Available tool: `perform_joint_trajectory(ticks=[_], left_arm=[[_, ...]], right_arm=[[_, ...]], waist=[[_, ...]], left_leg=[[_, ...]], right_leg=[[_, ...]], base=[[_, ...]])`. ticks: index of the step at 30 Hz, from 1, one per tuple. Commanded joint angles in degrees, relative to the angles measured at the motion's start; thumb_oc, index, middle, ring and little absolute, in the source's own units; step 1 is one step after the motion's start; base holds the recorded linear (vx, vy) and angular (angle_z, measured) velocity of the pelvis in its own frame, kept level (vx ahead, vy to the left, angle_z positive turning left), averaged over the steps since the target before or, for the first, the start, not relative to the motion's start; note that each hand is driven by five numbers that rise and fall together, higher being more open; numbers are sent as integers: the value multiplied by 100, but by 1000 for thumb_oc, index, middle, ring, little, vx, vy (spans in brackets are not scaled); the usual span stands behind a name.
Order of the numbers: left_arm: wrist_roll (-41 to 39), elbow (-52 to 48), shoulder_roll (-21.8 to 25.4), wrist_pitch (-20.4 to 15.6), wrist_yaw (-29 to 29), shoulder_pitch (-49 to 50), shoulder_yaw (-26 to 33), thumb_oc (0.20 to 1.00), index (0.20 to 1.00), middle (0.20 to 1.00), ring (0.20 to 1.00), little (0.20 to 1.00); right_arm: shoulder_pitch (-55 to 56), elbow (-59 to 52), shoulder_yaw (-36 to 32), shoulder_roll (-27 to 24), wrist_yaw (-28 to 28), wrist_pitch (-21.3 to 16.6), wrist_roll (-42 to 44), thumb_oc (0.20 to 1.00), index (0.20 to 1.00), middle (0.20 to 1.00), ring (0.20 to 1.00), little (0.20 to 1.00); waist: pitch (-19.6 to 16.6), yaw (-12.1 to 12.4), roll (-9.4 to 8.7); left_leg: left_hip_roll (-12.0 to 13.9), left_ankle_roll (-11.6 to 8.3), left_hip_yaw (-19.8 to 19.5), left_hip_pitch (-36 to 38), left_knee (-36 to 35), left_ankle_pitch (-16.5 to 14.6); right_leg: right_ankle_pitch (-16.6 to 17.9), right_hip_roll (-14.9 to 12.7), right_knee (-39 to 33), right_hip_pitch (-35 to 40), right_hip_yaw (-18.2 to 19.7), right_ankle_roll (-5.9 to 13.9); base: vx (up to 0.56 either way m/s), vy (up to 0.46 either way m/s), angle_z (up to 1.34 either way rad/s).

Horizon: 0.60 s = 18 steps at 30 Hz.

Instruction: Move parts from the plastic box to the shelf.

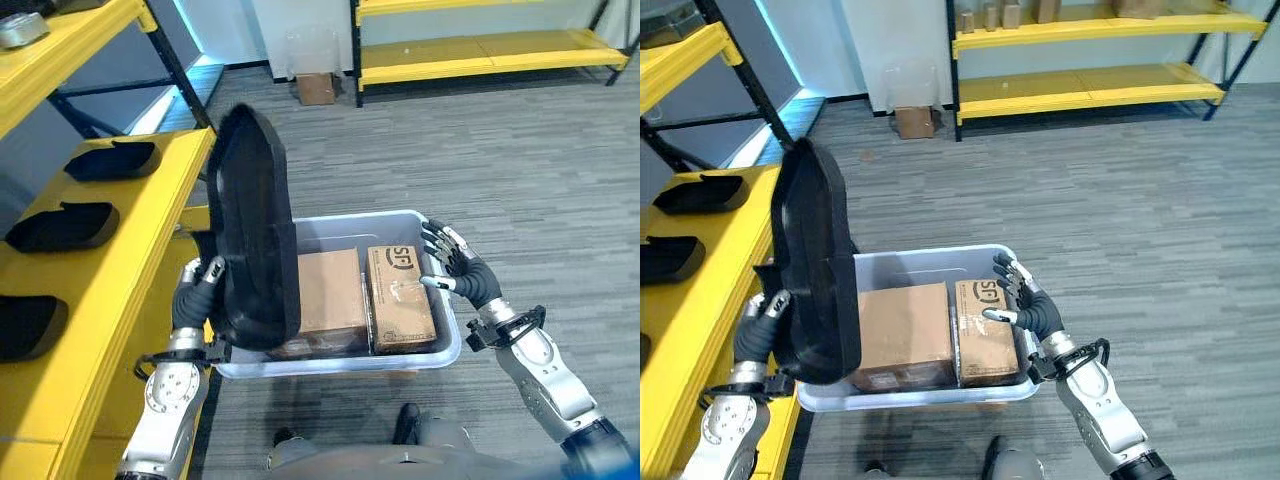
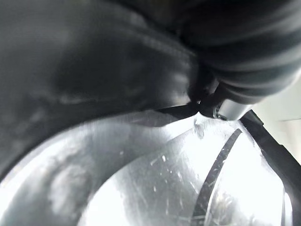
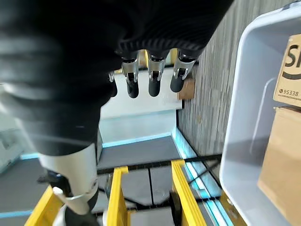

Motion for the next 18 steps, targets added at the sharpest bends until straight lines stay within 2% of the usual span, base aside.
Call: perform_joint_trajectory(ticks=[1,2,3,4,6,7,8,11,15,18], left_arm=[[-281,-649,148,-285,-181,-424,387,200,200,200,200,200],[-232,-710,198,-248,-209,-485,314,200,200,200,200,200],[-231,-712,201,-245,-207,-487,310,200,200,200,200,200],[-241,-739,219,-233,-198,-578,253,200,200,200,200,200],[-229,-771,254,-229,-168,-764,148,200,200,200,200,200],[-227,-768,255,-226,-164,-777,138,200,200,200,200,200],[-245,-821,283,-241,-179,-905,48,200,200,200,200,200],[-335,-901,353,-233,-234,-1032,-91,200,200,200,200,200],[-293,-879,573,-250,-192,-1127,-166,200,200,200,200,200],[-280,-906,665,-283,-199,-1102,-134,200,200,200,200,200]], right_arm=[[-149,-491,-213,47,5,-296,-16,1000,1000,1000,1000,1000],[-75,-482,-238,122,-12,-278,1,1000,1000,1000,1000,1000],[-72,-481,-242,125,-12,-279,-1,1000,1000,1000,1000,1000],[-34,-448,-257,208,-59,-272,13,1000,1000,1000,1000,1000],[75,-380,-338,331,-137,-297,113,1000,1000,1000,1000,1000],[75,-378,-349,331,-134,-299,117,1000,1000,1000,1000,1000],[194,-380,-458,352,-160,-319,192,1000,1000,1000,1000,1000],[385,-357,-663,369,-269,-316,279,1000,1000,1000,1000,1000],[558,-415,-806,469,-353,-311,338,1000,1000,1000,1000,1000],[622,-343,-852,584,-374,-290,316,1000,1000,1000,1000,1000]], waist=[[324,-112,-14],[322,-211,6],[330,-211,18],[329,-285,60],[422,-421,132],[429,-436,131],[505,-577,141],[685,-605,64],[914,-538,-151],[966,-473,-297]], left_leg=[[234,-248,47,22,2129,-750],[194,-89,389,301,2557,-1285],[212,-81,381,293,2606,-1335],[228,-24,516,429,2666,-1529],[163,84,485,574,2608,-1955],[145,104,467,565,2613,-1978],[-20,284,522,714,2066,-2464],[-204,386,515,659,1706,-2926],[-698,562,197,315,1565,-3131],[-1083,736,-72,134,1600,-3271]], right_leg=[[543,90,-998,1143,150,937],[468,111,-721,1005,-112,864],[439,107,-675,1000,-117,873],[429,84,-497,896,-270,883],[498,-124,-62,666,-445,1027],[488,-157,-22,658,-460,1048],[680,-474,223,456,-557,1244],[1055,-1009,273,417,-690,1488],[1738,-1673,58,591,-833,1858],[2123,-2029,-79,779,-888,2041]], base=[[-224,-249,32],[-154,-163,35],[-141,-83,73],[-88,45,121],[-128,130,95],[-176,295,79],[-182,319,97],[-176,361,83],[-76,357,70],[42,393,151]])
